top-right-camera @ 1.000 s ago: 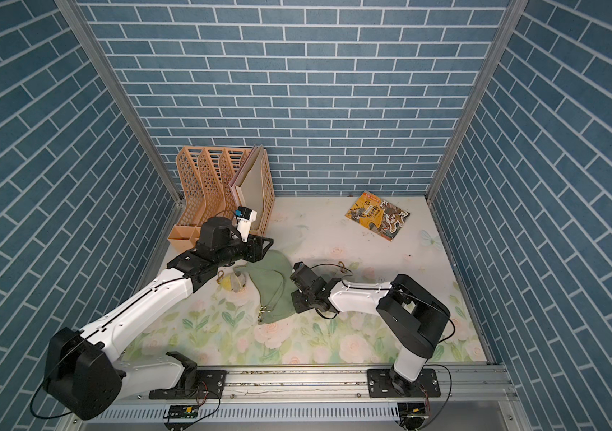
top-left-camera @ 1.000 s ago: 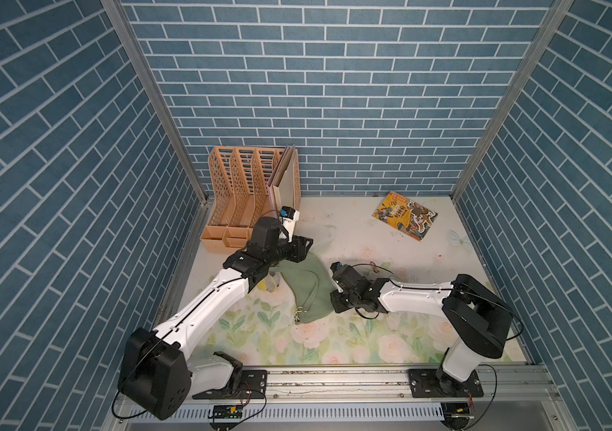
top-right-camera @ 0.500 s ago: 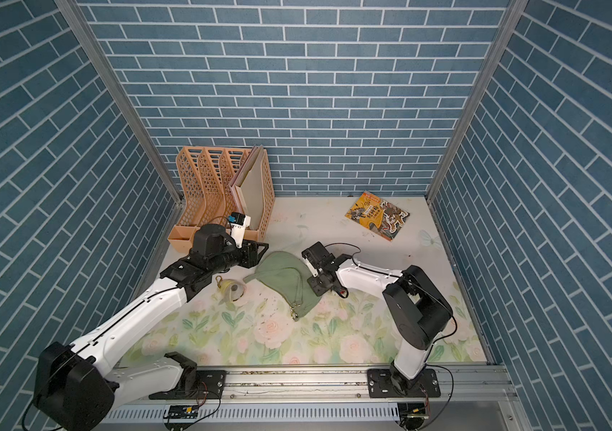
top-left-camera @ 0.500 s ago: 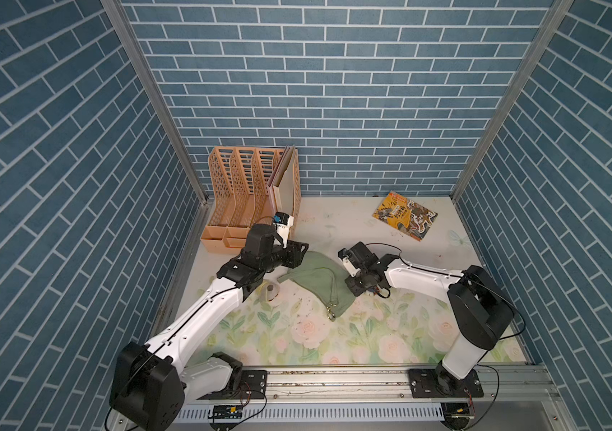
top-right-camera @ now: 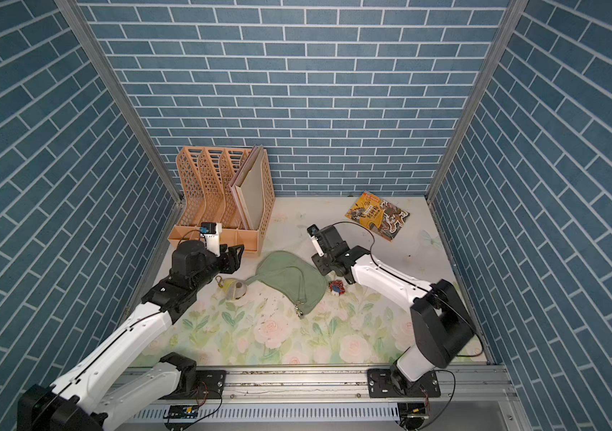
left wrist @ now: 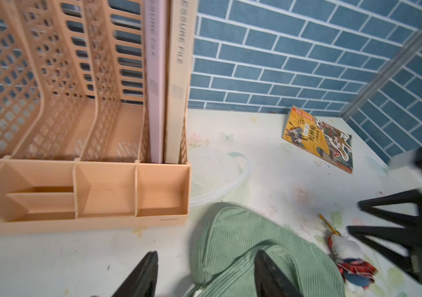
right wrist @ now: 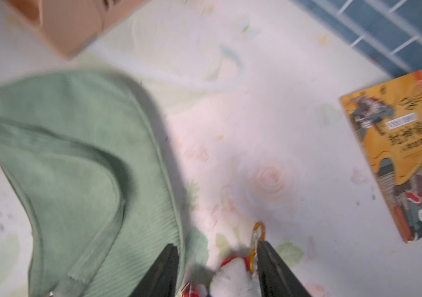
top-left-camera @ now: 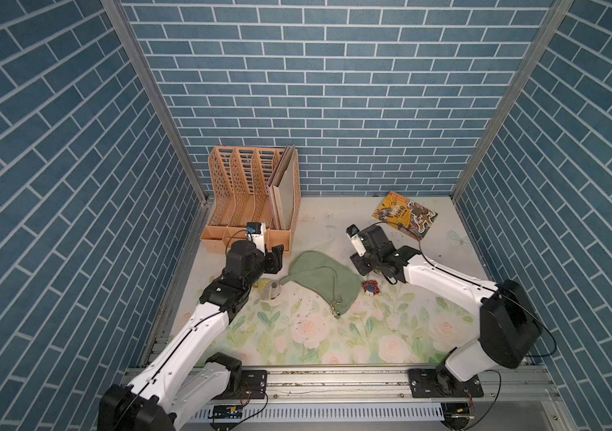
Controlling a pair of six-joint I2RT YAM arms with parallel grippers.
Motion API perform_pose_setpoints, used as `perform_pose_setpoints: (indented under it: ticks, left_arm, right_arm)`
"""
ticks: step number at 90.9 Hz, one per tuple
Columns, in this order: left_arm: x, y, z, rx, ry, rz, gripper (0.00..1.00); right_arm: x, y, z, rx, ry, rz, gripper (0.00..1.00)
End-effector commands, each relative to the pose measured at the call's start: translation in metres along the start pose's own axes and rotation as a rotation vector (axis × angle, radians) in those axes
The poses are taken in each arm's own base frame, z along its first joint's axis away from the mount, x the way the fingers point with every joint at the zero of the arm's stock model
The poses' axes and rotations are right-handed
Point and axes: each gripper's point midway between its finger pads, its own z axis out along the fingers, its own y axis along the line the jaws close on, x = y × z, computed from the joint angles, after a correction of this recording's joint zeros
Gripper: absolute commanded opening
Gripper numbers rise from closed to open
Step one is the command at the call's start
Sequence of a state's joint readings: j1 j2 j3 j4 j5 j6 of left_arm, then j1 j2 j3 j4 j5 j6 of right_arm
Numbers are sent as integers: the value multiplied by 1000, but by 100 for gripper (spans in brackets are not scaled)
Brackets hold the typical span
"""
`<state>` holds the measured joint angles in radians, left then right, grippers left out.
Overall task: Remove the decoration from the bag
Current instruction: Adjust the bag at the center of the board, then reset both arms
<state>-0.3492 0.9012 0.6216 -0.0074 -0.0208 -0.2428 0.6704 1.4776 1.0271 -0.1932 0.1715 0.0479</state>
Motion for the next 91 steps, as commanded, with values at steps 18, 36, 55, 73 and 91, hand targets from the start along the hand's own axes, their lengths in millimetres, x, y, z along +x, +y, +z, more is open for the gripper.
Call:
perform_pose_setpoints:
  ticks: [18,36,55,73,91]
  left_arm:
    - [1,98,-21,-512,-325,-2,86]
    - [17,144,-27,-721,-365,-37,99]
    - [31,154,-17,-697,-371,7,100]
    - [38,152,-5,-523,-413,6,99]
    - [33,130,20,-380,-391,135,100]
  right_arm:
    - [-2,-136,-32,426,-358,248,100]
    - [76,-230,-61,768,-334,420,100]
    - [113,-239,-63,830,-410,394,100]
    - [110,-227,-64,727,-528,357,100]
    - [108,-208,-57,626,-575,273,100]
